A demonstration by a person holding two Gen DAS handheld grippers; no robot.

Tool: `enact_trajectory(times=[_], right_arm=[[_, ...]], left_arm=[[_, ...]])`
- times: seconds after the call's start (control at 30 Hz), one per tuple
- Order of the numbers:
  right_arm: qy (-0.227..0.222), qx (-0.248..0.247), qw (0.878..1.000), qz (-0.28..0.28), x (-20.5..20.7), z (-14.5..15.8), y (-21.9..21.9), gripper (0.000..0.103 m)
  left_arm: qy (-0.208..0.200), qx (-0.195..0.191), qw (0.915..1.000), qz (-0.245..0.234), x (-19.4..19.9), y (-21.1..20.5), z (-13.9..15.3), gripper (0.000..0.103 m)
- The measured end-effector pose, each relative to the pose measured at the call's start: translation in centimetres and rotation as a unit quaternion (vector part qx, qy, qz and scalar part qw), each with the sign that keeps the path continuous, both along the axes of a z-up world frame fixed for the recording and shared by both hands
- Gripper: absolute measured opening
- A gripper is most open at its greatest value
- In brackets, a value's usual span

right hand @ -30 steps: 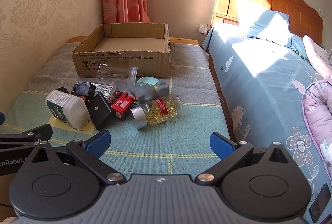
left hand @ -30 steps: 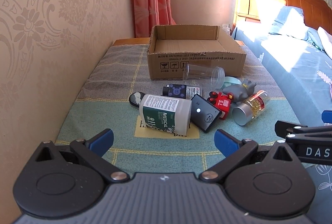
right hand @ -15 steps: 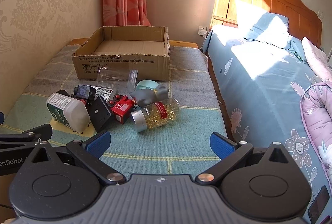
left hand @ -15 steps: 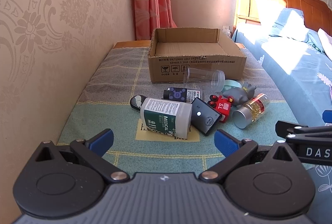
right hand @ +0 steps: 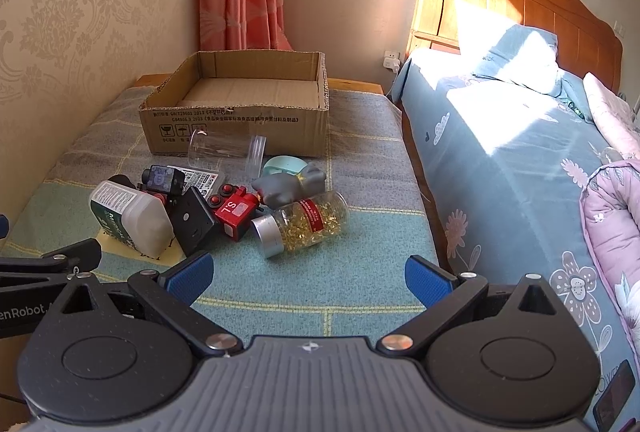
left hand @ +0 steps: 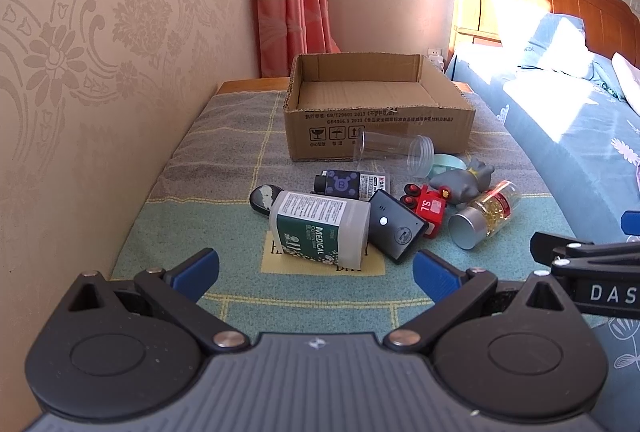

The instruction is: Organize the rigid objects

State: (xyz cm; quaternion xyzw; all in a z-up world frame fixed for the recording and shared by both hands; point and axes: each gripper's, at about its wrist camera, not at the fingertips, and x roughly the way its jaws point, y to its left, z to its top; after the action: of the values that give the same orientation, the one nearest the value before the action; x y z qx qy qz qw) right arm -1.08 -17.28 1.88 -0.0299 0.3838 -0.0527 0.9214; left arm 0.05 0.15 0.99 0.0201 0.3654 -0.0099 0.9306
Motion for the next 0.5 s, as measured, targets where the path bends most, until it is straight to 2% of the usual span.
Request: enact_trajectory(times=[0.23, 0.5], right_arm=[[-0.006, -0.006, 1.000, 0.011, 0.8, 0.1, -0.1, 0.103], [-0.011, 0.016, 0.999, 0.037, 2.1, -0.9, -1.4, 0.103]], left_arm=[[0.001, -0.004, 0.9999, -0.015, 1.1, -0.1, -0.1, 0.102], [0.012, 0.004, 0.9996, -0.024, 3.2, 0.1, -1.0, 0.102]])
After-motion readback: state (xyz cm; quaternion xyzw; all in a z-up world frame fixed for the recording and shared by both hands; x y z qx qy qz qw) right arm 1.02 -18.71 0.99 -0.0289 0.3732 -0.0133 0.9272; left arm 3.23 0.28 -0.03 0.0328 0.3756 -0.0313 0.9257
